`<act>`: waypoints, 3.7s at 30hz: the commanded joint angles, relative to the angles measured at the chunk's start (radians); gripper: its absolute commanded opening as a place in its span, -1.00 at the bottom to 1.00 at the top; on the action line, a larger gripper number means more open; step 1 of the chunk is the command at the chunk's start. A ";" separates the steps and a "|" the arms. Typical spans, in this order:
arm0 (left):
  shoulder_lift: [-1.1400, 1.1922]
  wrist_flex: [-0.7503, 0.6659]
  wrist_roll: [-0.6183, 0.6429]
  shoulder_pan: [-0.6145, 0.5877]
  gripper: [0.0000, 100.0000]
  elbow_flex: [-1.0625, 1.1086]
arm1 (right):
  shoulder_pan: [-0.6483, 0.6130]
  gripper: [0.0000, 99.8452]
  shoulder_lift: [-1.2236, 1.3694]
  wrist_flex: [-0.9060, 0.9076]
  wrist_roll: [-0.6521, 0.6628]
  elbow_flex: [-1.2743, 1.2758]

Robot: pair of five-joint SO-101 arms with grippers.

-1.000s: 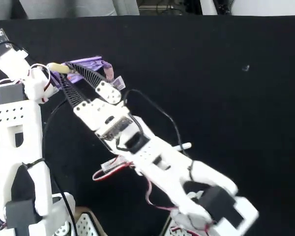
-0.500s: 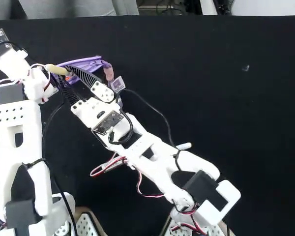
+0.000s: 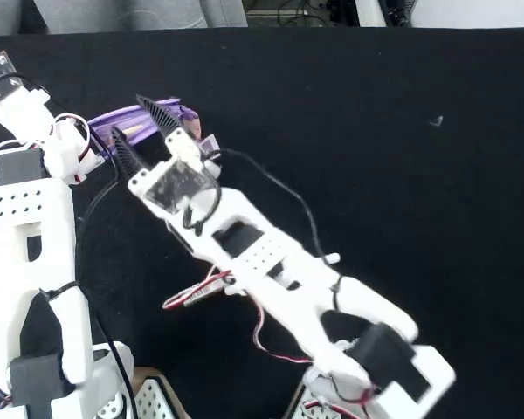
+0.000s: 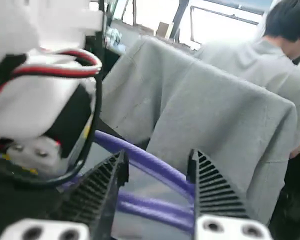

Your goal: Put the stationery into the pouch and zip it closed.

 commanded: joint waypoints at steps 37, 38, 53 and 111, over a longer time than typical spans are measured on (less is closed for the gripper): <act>0.009 -0.066 0.008 -0.053 -0.94 0.041 | 0.126 -0.74 -0.395 1.682 0.747 0.087; 0.009 -0.066 0.008 -0.054 -0.94 0.041 | 0.126 -0.74 -0.371 1.680 0.753 0.087; 0.012 -0.066 0.008 -0.058 -0.94 0.041 | 0.127 -0.74 0.051 1.349 0.789 0.117; 0.015 -0.066 0.008 -0.050 -0.94 0.044 | 0.140 -0.98 -0.473 0.132 -0.051 -0.048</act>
